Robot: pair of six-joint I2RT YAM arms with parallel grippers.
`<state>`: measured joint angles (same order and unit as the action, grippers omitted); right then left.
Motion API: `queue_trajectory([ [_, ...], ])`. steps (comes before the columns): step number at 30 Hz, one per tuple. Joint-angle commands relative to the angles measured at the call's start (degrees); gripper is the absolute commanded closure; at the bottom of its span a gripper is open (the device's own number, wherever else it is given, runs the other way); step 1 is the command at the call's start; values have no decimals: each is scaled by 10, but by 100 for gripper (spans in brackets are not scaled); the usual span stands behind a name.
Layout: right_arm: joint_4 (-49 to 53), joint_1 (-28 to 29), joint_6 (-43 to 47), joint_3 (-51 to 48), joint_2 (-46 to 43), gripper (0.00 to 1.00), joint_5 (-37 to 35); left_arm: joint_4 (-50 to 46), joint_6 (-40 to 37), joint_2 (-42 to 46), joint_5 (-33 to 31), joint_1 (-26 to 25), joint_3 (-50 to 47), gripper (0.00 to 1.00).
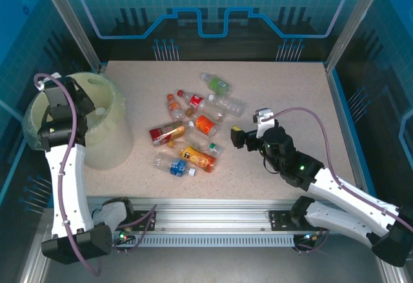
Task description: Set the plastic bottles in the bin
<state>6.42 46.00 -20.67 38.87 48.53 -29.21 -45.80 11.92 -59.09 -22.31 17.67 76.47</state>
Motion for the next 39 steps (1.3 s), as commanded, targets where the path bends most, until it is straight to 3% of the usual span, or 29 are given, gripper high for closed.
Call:
queue_trajectory([
  [1, -1, -12, -17, -10, -7, 0, -8, -18, 20, 4, 105, 22, -19, 51],
  [4, -9, -18, -26, -16, -5, 0, 2, -18, 36, -7, 151, 27, -35, 50],
  [12, 7, -22, -32, -14, -9, 0, 13, -23, 50, -41, 199, 34, -39, 39],
  [20, 10, -24, -48, -22, -12, 0, 15, -32, 52, -40, 208, 33, -20, 24],
  [31, 14, -26, -69, -29, -11, 0, 11, -58, 62, -13, 243, 34, 44, 12],
  [35, 7, -28, -78, -32, -9, 0, 11, -52, 85, 6, 297, 33, 69, 7],
  [39, 1, -28, -82, -37, -10, 0, 12, -6, 102, 29, 394, 32, 71, 1],
])
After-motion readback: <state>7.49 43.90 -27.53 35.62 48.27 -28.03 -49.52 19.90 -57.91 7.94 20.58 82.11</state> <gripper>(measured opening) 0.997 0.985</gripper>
